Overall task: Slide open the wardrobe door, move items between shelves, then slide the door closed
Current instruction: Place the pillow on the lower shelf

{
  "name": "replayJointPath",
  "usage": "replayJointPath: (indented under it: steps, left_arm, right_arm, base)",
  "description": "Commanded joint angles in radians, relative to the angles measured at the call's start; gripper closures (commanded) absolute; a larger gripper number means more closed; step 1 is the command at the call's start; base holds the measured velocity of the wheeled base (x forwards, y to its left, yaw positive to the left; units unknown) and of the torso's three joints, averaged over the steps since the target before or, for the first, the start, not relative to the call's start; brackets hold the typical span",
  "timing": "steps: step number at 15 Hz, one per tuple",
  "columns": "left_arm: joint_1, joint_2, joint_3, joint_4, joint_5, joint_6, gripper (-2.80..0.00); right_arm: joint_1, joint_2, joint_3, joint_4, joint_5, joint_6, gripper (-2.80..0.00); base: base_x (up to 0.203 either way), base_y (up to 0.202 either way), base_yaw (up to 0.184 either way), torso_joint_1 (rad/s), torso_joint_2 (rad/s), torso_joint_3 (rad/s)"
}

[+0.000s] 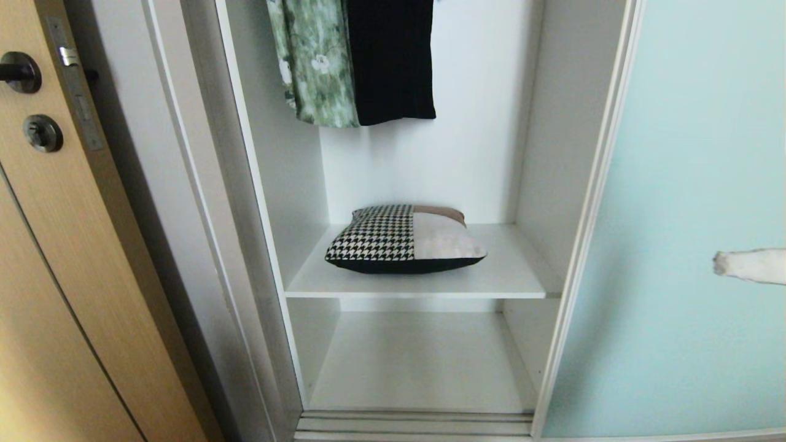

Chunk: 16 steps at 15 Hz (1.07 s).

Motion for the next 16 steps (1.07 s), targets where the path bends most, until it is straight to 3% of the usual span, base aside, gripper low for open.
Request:
replayJointPath:
  steps: [1,6,9,16]
  left_arm:
    - [0.001,0.019,-0.038,0.042,0.003,0.024,0.00]
    - [0.001,0.391,-0.398,0.110,-0.007,0.025,0.00]
    - [-0.001,0.719,-0.618,0.106,-0.016,-0.047,0.00]
    - [-0.027,1.502,-1.157,0.014,-0.063,-0.177,0.00]
  right_arm:
    - [0.130,0.193,-0.071,-0.008,-0.068,0.039,0.00]
    - [0.180,0.407,-0.117,-0.165,-0.141,0.155,0.00]
    - [0.183,0.554,-0.192,-0.219,-0.246,0.191,0.00]
    - [0.183,0.886,-0.439,-0.228,-0.365,0.269,0.00]
  base:
    - [0.000,0.000,0.000,0.000,0.00,0.000]
    - [0.000,0.000,0.000,0.000,0.00,0.000]
    - [0.000,0.000,0.000,0.000,0.00,0.000]
    - [0.000,0.000,0.000,0.000,0.00,0.000]
